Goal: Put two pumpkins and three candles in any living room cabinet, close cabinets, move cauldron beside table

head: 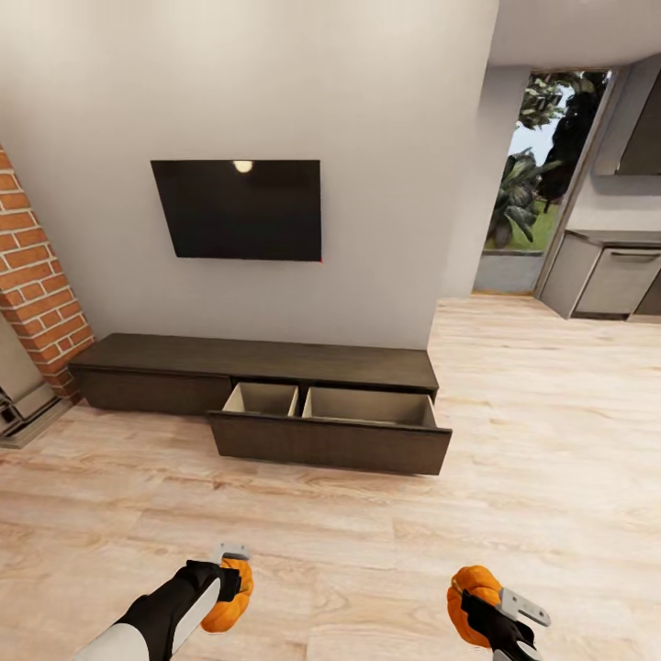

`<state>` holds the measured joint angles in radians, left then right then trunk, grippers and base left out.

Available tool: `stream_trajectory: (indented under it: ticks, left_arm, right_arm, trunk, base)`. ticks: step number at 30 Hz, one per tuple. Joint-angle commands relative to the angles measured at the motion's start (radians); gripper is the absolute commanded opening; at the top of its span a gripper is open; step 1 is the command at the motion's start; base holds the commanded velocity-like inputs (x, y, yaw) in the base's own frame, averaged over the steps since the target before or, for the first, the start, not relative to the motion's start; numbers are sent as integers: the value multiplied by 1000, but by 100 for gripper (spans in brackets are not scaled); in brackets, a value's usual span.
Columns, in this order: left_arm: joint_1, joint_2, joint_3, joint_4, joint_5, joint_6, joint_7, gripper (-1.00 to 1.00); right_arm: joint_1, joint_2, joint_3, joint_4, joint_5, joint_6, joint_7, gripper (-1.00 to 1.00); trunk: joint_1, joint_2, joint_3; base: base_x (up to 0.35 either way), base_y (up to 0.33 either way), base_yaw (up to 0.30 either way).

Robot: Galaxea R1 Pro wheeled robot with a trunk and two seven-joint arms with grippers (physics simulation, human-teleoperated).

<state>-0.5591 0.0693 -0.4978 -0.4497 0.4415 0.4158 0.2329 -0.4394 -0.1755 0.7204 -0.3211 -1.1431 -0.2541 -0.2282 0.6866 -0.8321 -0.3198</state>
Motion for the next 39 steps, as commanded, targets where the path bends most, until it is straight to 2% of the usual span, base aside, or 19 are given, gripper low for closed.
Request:
stream_trajectory:
  ticks: [1,21,30,36,39]
  left_arm:
    - [-1,1,-8,-3,9,4,9,-100]
    - [-1,1,-8,-3,8,4,9,-100]
    - [-1,-2,-9,-3,8,5,8,-100]
    - [-1,6,6,-18,16,23,1,-100]
    - [-1,6,8,-19,18,27,0,-100]
  right_arm:
    - [-1,-1,8,-3,-6,-4,-8,-100]
    - [-1,-1,8,-4,-5,-3,-2,-100]
    - [-1,-1,8,-4,-6,-1,-2,-100]
    - [-1,-4,9,-8,-6,62,-3,-100]
    - [-1,-4,8,-6,-6,76,-4,-100]
  trunk:
    - [1,-1,-1]
    - [1,-1,-1]
    - [1,-1,-1]
    - [1,-1,-1]
    - [-11,20,8]
  base:
    - [259,0,3]
    - [216,0,0]
    - [126,0,0]
    - [8,0,0]
    - [0,0,0]
